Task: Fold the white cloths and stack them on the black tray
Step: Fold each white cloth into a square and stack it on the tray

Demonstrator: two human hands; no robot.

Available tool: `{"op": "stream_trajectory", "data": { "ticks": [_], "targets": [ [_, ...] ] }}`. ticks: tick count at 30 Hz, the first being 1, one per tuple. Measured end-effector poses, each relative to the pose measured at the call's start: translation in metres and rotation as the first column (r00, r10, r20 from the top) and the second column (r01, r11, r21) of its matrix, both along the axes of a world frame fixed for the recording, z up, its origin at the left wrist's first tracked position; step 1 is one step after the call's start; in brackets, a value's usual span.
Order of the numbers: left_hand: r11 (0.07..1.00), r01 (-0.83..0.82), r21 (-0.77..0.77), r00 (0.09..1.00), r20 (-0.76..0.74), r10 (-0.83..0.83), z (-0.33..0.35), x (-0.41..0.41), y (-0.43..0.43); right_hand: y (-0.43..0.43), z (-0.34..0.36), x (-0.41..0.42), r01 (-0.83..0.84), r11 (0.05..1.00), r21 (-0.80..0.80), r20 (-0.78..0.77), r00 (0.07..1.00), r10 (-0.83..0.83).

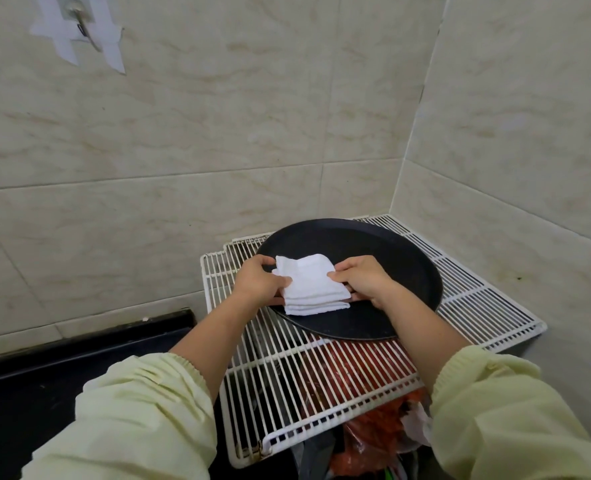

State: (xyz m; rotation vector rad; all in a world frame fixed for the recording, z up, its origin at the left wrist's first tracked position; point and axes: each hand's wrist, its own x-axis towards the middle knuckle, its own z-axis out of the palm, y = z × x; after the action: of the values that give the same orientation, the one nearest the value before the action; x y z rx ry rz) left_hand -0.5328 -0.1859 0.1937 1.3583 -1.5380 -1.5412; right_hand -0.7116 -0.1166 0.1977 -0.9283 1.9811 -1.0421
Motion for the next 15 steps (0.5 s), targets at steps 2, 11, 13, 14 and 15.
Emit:
{"op": "stream_trajectory", "data": {
  "ticks": [2, 11, 13, 14, 15],
  "targets": [
    [0.999, -0.007, -0.053, 0.999, 0.042, 0.009, -0.002, -0.001, -0.001, -0.003, -0.004, 0.000, 0.007, 0.999, -0.035, -0.071, 0.997, -0.009],
    [0.941, 0.044, -0.336, 0.960, 0.276, 0.054, -0.013, -0.001, 0.003, -0.004, -0.011, 0.007, -0.019, 0.998, -0.057, -0.396, 0.918, -0.005],
    [0.929, 0.056, -0.365, 0.953, 0.297, 0.059, -0.013, -0.001, 0.004, -0.002, -0.011, 0.007, -0.019, 0.998, -0.065, -0.461, 0.887, -0.013],
    [0.923, 0.060, -0.380, 0.949, 0.308, 0.065, -0.013, 0.000, 0.004, -0.001, -0.011, 0.007, -0.019, 0.997, -0.075, -0.492, 0.870, -0.021],
    [0.915, 0.063, -0.398, 0.946, 0.315, 0.072, -0.012, 0.002, 0.005, 0.000, -0.011, 0.008, -0.019, 0.996, -0.087, -0.521, 0.853, -0.030]
  ]
}}
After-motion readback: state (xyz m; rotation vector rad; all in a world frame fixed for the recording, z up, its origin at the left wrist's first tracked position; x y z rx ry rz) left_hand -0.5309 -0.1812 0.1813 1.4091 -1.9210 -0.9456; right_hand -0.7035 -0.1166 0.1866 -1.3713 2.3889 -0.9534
